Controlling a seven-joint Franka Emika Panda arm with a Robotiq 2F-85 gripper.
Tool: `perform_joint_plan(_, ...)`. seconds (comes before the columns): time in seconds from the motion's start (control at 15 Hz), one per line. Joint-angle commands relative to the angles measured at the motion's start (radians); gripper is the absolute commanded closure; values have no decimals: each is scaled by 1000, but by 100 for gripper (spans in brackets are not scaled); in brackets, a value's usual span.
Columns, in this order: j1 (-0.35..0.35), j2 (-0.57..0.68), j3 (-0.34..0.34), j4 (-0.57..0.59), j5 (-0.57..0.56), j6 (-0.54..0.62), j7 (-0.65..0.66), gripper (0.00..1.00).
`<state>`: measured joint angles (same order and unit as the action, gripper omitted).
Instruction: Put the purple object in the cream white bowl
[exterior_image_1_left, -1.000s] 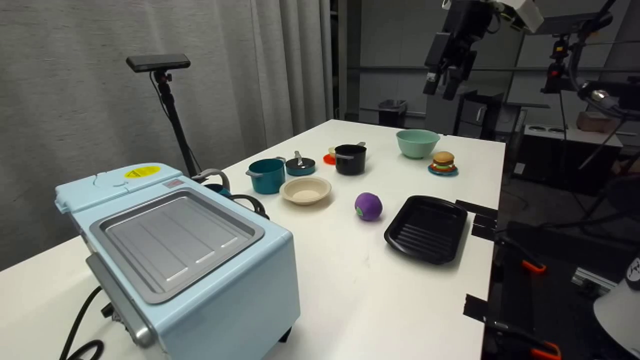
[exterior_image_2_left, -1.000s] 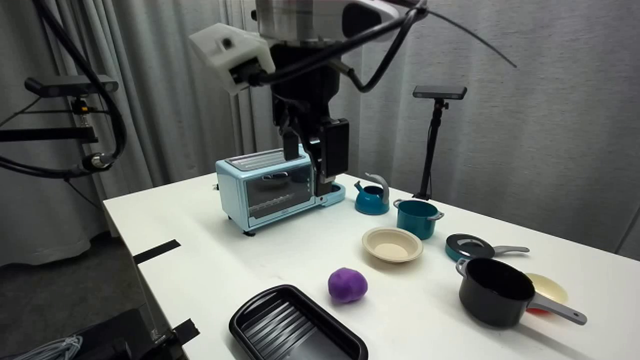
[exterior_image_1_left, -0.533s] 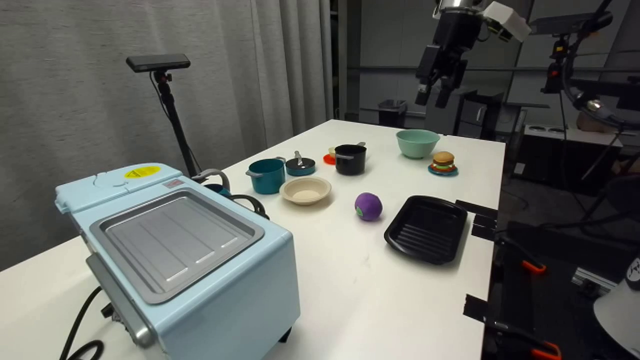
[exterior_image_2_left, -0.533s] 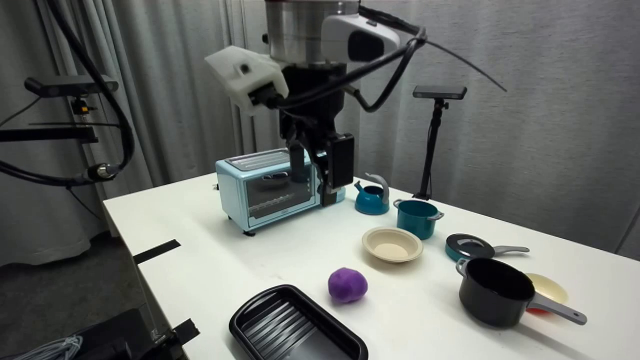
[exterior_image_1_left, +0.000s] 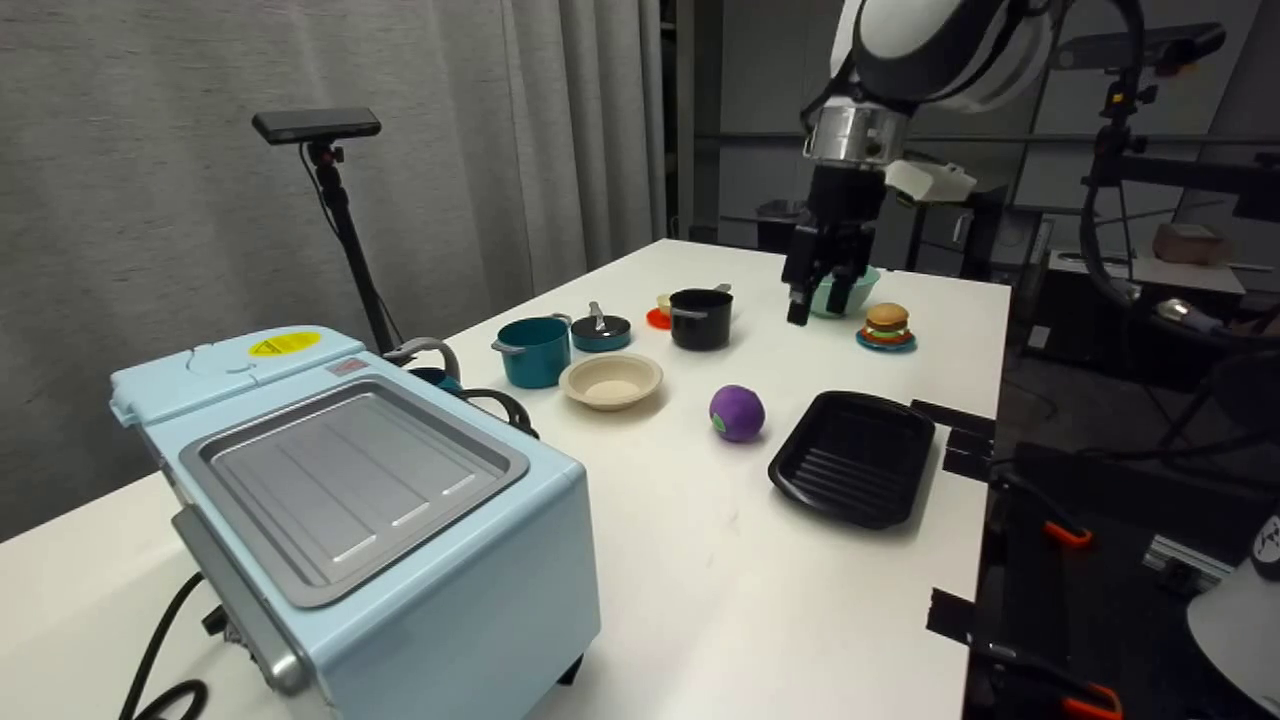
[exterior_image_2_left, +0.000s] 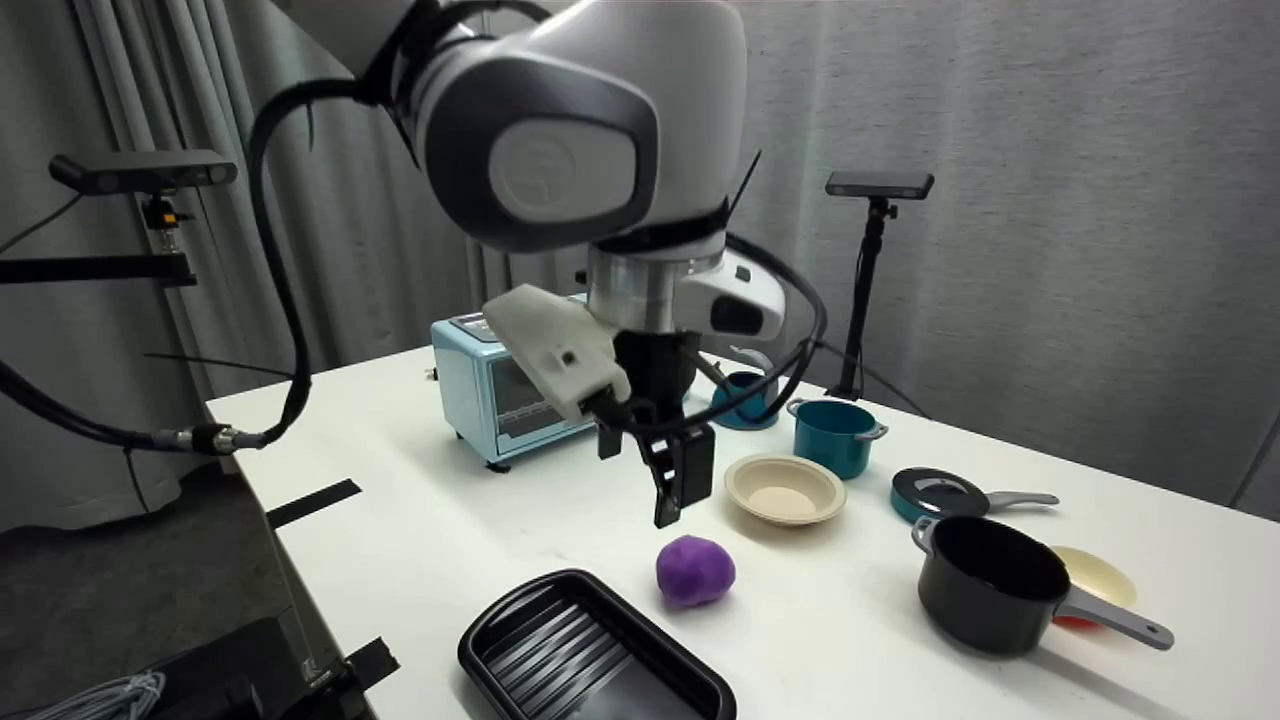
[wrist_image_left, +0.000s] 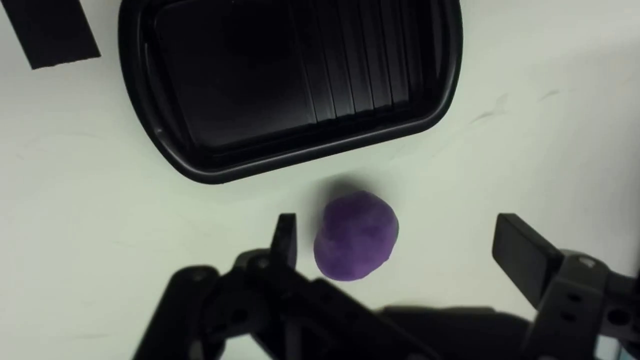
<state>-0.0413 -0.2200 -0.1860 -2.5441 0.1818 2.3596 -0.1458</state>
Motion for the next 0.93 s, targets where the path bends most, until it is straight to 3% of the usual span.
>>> perform_joint_plan(0.0, 24, 158, 12, 38, 100, 127, -122, 0)
perform_joint_plan(0.47, -11, 385, 125, 78, 374, 365, -419, 0)
perform_joint_plan(0.53, 11, 415, 114, 89, 413, 397, -459, 0)
perform_joint_plan(0.6, 4, 434, 126, 97, 435, 420, -483, 0)
perform_joint_plan(0.67, 18, 378, 105, 57, 371, 380, -404, 0)
perform_joint_plan(0.87, 18, 426, 113, 81, 401, 410, -441, 0)
